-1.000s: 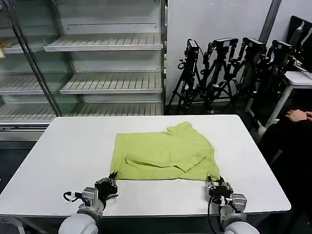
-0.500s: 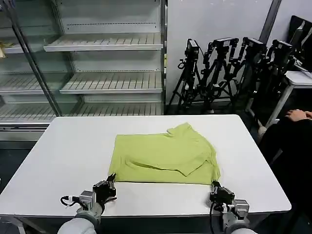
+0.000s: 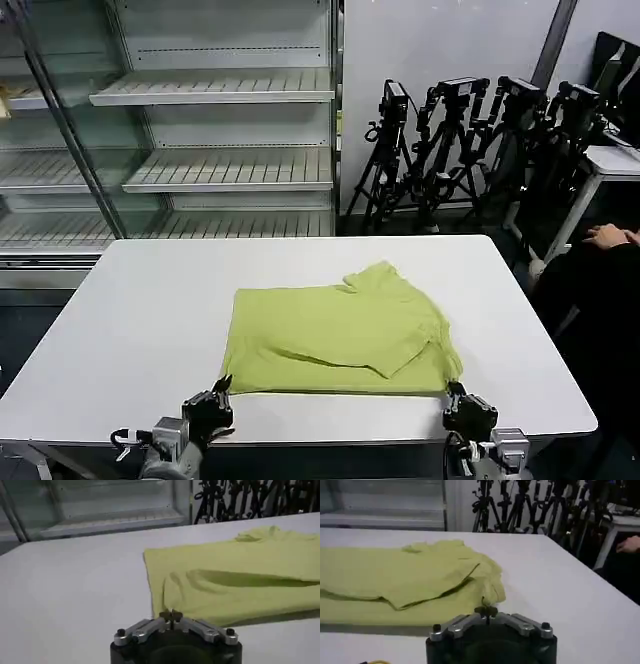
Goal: Fold and organize the clothes.
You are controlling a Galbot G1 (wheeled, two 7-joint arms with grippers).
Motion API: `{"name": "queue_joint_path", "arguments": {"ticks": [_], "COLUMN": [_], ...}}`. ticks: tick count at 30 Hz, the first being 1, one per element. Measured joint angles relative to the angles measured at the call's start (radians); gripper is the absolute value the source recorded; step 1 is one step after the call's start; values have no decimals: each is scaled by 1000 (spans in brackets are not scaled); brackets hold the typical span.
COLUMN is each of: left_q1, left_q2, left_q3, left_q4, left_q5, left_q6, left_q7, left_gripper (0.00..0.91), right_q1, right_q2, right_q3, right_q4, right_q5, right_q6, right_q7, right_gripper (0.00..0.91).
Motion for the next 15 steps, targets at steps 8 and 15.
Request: {"name": "queue_joint_path", "arguments": {"ticks": [8,15], "left_q1": [99,140], "left_q2": [4,9], "left_q3": [-20,-29], "left_q4": [-52,-74], "left_q5": [33,57], "left_q6": [-5,5], "left_q7": [-4,0], "left_gripper": [30,907], "right_q1": [-96,-135], "right_q2": [-2,1], "right_q3": [6,4], "right_q4": [40,71], "right_q5": [-26,-46], "right_q6": [8,1], "right_q7": [-2,1], "right_gripper": [0,907]}}
